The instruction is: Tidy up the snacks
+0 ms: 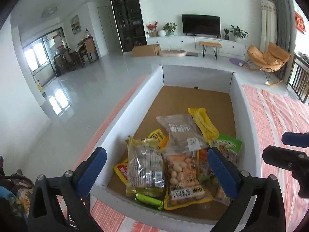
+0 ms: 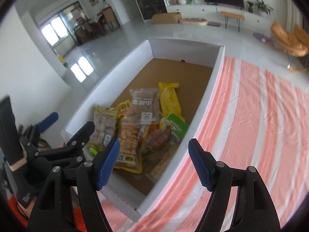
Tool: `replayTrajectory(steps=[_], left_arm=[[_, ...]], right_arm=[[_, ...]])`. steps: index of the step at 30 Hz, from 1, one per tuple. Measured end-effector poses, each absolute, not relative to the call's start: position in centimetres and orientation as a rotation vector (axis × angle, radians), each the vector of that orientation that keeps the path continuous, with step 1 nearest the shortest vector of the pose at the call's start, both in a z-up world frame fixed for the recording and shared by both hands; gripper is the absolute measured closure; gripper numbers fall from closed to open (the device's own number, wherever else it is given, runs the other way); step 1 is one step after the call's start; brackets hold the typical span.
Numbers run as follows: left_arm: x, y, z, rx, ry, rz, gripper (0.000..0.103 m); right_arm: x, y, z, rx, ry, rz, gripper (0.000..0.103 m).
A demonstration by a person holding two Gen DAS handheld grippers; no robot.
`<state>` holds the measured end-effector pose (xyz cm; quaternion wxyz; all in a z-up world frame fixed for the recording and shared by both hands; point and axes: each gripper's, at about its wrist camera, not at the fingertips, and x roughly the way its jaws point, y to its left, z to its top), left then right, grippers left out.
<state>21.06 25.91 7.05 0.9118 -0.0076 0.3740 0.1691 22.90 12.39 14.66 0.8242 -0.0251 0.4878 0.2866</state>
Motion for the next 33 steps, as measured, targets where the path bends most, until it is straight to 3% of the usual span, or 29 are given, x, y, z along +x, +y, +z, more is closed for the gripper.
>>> replayTrajectory(steps=[6, 33], left_arm=[[19.7, 27.4, 6.9, -0.139, 0.786, 0.295, 0.0], [20.6, 27.3, 4.7, -0.147, 0.874, 0.279, 0.0]], right_arm=[[21.9, 12.9, 14.9, -0.128, 1.024, 0.571, 0.026], [22.0, 14.2, 12.7, -0.182, 1.03, 0.536, 0.025]])
